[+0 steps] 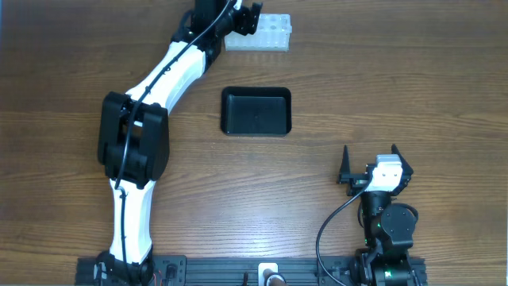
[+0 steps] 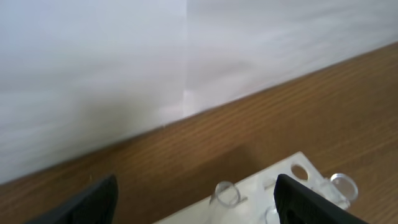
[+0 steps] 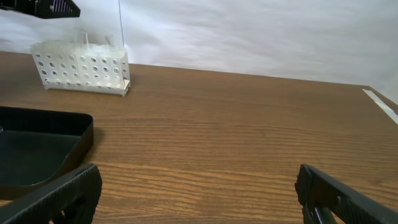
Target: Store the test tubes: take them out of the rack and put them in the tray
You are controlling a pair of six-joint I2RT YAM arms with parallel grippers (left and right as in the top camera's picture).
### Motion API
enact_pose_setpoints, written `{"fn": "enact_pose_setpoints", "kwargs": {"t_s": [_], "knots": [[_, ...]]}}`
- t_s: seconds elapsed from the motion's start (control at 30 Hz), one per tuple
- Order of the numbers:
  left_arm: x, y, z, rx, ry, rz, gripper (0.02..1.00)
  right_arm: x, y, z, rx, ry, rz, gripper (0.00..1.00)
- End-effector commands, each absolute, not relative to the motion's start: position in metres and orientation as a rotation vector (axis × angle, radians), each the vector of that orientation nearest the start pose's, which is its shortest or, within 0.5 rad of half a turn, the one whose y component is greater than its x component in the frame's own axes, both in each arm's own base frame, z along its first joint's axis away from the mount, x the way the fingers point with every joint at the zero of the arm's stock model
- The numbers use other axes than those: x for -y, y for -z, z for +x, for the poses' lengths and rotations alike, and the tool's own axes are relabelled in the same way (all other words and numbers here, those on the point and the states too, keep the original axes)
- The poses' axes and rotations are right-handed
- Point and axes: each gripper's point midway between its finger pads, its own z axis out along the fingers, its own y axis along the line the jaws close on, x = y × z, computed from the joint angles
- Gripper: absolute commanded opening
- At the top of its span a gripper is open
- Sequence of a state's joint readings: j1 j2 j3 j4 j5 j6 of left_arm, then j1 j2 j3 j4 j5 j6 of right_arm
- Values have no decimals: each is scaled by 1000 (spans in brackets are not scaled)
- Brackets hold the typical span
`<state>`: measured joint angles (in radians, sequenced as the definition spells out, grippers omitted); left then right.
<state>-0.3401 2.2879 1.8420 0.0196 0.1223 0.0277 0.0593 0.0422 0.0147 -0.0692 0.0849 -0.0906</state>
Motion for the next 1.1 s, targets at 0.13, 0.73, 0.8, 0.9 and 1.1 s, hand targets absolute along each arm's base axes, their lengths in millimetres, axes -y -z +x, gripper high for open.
{"fn": "enact_pose_setpoints", "kwargs": {"t_s": [0.13, 0.73, 0.8, 0.9, 1.1], "knots": [[237, -124, 624, -1995, 294, 454, 801, 0, -152, 247, -1665, 99, -68, 993], [233, -127, 629, -1978, 265, 425, 792, 0, -152, 247, -1665, 98, -68, 993], [234, -131, 631, -1964, 276, 408, 792, 0, -152, 247, -1665, 99, -68, 991], [234, -136, 633, -1951, 288, 393, 792, 0, -152, 247, -1665, 98, -68, 993], [235, -133, 631, -1964, 289, 397, 796, 0, -152, 247, -1665, 98, -69, 991]]}}
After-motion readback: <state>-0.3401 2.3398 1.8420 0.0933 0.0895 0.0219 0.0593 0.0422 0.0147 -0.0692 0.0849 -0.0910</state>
